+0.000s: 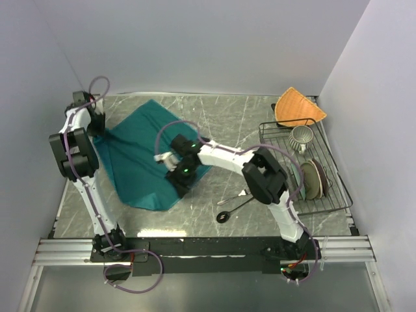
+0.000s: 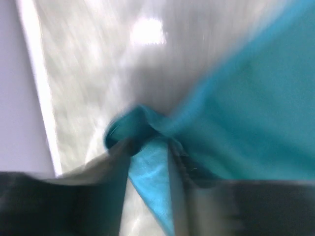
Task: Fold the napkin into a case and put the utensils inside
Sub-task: Rotate the flattened napkin at the center of the board.
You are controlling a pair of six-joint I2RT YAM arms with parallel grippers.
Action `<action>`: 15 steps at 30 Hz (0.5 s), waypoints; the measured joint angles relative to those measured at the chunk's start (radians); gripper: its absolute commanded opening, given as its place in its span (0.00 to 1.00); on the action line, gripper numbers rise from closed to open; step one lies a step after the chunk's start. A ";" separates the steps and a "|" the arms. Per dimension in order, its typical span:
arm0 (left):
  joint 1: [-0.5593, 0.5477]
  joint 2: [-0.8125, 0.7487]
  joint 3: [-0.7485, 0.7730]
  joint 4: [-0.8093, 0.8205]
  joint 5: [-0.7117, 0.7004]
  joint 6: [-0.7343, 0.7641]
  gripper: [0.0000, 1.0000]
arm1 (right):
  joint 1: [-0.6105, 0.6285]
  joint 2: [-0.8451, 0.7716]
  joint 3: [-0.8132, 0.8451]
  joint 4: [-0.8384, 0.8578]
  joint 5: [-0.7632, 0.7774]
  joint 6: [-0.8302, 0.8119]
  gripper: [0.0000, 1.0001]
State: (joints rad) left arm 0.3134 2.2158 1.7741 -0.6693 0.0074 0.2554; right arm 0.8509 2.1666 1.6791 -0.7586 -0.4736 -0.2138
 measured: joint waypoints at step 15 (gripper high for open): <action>-0.004 -0.374 -0.258 0.012 0.304 -0.013 0.73 | -0.266 -0.006 0.180 0.050 0.075 0.090 0.55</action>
State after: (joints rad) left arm 0.3096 1.8416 1.5162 -0.6571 0.3111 0.2428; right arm 0.5854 2.1605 1.8587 -0.7086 -0.3985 -0.1242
